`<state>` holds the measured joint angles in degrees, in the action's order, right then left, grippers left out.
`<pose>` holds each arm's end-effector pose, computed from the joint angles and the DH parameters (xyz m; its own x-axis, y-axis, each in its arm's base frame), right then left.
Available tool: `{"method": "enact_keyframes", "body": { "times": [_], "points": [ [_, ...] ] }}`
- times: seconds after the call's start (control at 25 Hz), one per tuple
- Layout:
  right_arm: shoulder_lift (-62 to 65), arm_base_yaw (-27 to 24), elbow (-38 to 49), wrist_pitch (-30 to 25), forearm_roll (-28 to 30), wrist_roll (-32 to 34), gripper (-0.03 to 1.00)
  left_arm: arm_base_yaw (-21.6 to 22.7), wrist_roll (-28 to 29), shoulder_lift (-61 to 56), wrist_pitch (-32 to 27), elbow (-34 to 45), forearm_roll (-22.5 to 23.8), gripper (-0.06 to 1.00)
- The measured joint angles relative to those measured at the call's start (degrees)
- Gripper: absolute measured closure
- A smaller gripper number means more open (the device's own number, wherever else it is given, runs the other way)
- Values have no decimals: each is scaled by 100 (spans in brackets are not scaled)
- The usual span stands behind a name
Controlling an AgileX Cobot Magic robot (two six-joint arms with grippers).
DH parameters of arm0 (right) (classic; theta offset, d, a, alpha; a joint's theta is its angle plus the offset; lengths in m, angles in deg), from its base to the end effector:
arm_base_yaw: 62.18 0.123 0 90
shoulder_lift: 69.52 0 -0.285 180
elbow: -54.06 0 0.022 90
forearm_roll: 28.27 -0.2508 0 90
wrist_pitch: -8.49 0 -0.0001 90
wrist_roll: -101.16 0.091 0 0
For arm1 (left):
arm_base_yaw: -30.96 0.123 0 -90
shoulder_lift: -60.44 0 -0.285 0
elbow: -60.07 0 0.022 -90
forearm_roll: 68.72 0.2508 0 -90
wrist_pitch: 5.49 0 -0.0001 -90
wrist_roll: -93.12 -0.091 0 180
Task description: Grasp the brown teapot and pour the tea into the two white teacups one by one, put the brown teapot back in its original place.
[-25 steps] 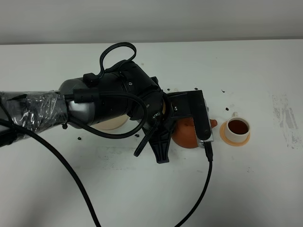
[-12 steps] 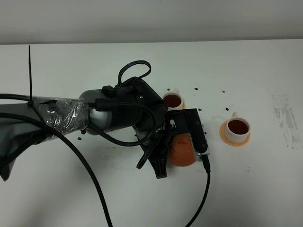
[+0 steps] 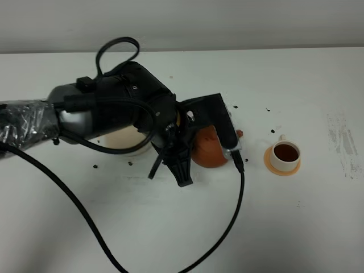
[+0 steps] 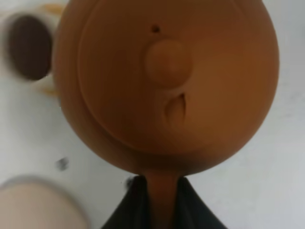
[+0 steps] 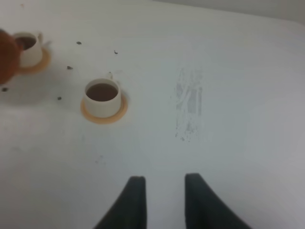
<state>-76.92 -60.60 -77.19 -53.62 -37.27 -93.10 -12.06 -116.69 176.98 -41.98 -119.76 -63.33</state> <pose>-0.0074 0.0124 0.2753 -0.4356 -0.1844 -0.8810 -0.2287 0.9693 -0.0899 0.2976 -0.2708 0.2038 -0.1675 0.9229 -0.3467 0.9144 0.2769 0.2954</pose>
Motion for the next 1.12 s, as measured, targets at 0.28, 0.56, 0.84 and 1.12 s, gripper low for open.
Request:
{"method": "enact_keyframes", "body": {
  "times": [0.28, 0.56, 0.84, 1.12],
  "points": [
    [0, 0, 0, 0, 0, 0, 75, 835, 430, -297, -23, 320, 6, 82],
    [0, 0, 0, 0, 0, 0, 75, 1592, 1389, -309, -53, 554, 6, 82],
    [0, 0, 0, 0, 0, 0, 75, 2038, 1628, -309, -9, 771, 6, 82],
    [0, 0, 0, 0, 0, 0, 75, 2135, 1669, -251, 335, 781, -7, 82]
  ]
}}
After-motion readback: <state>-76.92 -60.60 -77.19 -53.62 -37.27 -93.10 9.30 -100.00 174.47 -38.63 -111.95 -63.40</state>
